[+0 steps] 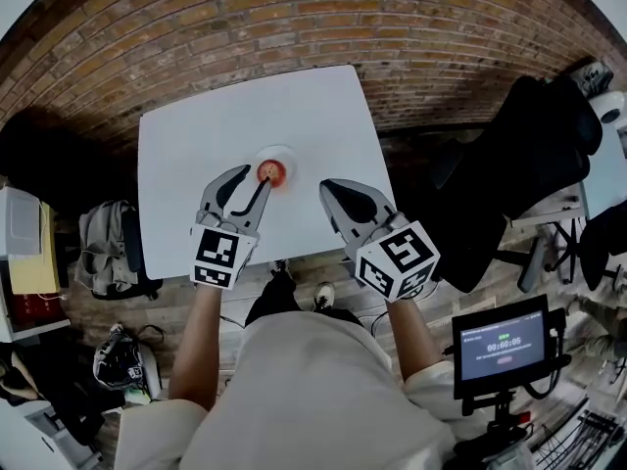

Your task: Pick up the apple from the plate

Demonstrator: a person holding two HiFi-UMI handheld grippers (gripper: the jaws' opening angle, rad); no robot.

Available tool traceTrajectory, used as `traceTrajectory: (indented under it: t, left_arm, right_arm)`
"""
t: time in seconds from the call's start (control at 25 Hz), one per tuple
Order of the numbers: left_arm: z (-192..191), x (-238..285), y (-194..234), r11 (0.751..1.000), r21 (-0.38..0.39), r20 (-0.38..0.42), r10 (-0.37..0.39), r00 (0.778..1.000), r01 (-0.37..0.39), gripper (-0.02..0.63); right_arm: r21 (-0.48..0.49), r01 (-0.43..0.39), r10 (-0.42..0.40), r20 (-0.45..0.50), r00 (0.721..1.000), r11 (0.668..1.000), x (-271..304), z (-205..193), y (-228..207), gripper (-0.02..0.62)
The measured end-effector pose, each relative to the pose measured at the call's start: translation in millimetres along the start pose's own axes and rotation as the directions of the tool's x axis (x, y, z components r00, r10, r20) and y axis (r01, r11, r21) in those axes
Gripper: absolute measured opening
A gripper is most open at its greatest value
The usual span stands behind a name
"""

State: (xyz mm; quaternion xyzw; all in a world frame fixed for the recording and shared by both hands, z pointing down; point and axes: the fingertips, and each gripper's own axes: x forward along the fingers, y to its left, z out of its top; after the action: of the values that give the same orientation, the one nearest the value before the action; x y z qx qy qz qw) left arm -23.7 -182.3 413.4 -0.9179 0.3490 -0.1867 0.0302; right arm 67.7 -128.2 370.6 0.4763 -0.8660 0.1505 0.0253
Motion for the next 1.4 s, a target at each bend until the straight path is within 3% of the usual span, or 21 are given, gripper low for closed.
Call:
traceTrajectory:
  t: [0.68, 1.4]
  left_arm:
    - [-57.4, 42.4, 17.7, 0.991, 0.010, -0.155, -0.127, 0.980, 0.131, 0.213]
    - [-99.1, 67.5, 8.3, 0.970, -0.024, -0.272, -0.240, 0.932, 0.243, 0.278]
  right_arm:
    - [0.074, 0.074, -0.071, -0.051, 0.996, 0.994, 30.7, -25.0, -18.5, 0.002]
    - [0.135, 0.114, -0.100, -0.101, 0.990, 0.984, 41.7, -48.5, -31.9, 0.002]
